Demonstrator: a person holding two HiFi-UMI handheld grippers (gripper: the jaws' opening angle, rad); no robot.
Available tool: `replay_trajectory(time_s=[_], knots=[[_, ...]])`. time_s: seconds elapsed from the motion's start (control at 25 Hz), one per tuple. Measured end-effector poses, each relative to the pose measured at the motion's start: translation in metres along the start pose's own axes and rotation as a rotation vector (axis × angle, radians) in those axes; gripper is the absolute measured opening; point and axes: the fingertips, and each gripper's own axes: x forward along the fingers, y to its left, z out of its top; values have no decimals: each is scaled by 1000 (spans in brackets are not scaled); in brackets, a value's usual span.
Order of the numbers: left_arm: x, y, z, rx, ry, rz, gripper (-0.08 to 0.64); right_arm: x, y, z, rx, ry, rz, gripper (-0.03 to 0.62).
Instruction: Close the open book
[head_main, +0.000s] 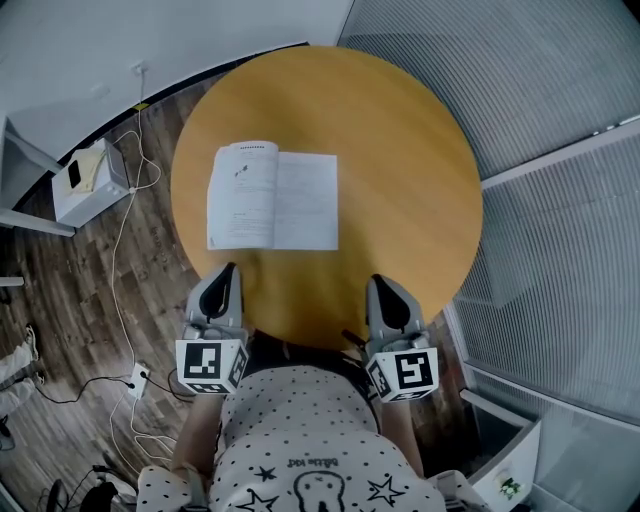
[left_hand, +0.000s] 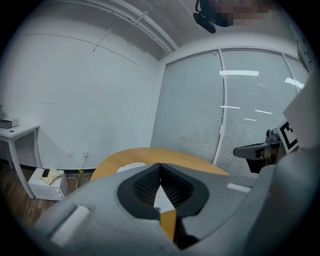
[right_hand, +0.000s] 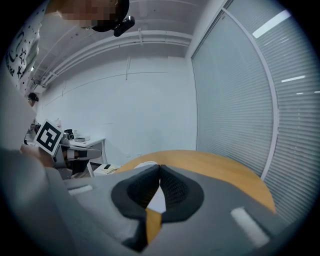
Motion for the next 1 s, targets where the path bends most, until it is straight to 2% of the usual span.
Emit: replay_trajectory(time_s=[0.64, 1.0], knots=[[2, -3, -6, -11, 11, -2, 9, 7, 5, 2, -11, -4, 41, 5], [6, -14, -12, -66, 25, -81, 11, 7, 3, 3, -12, 0, 37, 5]])
